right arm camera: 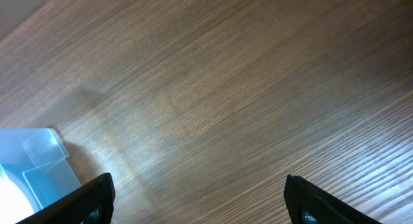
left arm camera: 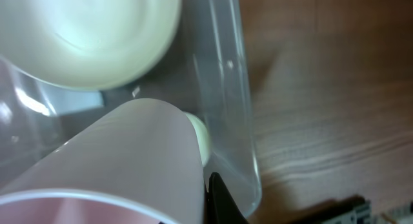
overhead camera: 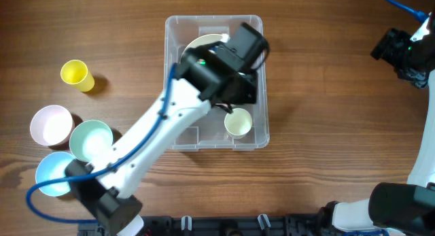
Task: Pack container
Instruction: 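Place the pink cup into the cream cup in the bin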
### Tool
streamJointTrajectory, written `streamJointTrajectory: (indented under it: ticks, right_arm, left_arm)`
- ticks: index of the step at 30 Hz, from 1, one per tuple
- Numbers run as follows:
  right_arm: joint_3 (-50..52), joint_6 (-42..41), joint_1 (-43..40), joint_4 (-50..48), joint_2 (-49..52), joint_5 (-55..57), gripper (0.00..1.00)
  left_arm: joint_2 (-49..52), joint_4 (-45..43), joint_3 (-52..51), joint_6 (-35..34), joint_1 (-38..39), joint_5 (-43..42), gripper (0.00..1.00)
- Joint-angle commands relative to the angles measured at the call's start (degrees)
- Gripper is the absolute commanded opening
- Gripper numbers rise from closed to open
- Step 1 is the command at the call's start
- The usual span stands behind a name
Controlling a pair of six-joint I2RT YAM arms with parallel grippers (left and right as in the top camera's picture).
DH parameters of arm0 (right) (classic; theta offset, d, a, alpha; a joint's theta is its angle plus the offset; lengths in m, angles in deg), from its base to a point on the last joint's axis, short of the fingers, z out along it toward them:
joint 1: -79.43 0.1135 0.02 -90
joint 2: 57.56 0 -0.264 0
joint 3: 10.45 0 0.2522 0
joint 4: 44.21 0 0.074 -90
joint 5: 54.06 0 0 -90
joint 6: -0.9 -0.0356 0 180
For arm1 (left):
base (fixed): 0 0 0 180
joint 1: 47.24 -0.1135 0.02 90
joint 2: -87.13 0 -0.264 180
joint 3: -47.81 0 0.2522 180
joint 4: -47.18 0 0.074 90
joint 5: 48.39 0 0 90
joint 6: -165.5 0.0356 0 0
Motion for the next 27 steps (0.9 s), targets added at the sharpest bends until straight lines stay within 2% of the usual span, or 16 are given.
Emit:
streamJointTrajectory:
  ticks: [1,10,12,13,14,16,20,23,25,27]
  right_arm:
    - [0.48,0.83,0.17,0.02,0.66,-0.31,0.85]
    - [0.48,0.83,0.17,0.04,0.66,-0.31,0.85]
    - [0.48,0.83,0.17,0.04,0.66,-0.31,0.85]
    - [0.48,0.83,0.17,0.07,0.66,-0.33,0.85]
    - [0.48,0.83,0.17,0.04,0.66,-0.31,0.86]
    - [0.48,0.83,0.17,0.04,0.66,-0.31,0.85]
    - [0.48,0.87,0.17,0.09,0.66,-0.31,0.85]
    - [0.48,0.96,0.17,0.04,0.66,-0.31,0.86]
    - [0.48,0.94,0.17,0.04,0.66,-0.31,0.86]
    - [0.48,0.96,0.17,0.04,0.66,-0.31,0.85]
  left_arm:
    - [4.33,0.15,-0.02,-1.66,2.69,-5.77,0.04]
    - [7.93,3.58,-0.02,-1.6,3.72,-5.77,0.05]
    - [7.93,3.63,-0.02,-1.57,3.72,-5.77,0.19]
    - [7.93,3.63,-0.02,-1.57,3.72,-5.75,0.33]
    - [7.93,3.65,-0.02,-1.36,3.72,-5.77,0.4]
    - [7.93,3.78,-0.02,-1.07,3.69,-5.75,0.44]
    - [7.37,4.04,0.0,-0.94,2.4,-2.08,0.4]
    - [3.37,4.94,0.04,-0.92,-3.15,2.95,0.41]
    - [-0.57,5.38,0.04,0.24,-10.21,8.5,0.46]
    - [-3.85,5.09,0.04,0.66,-21.42,12.9,0.56]
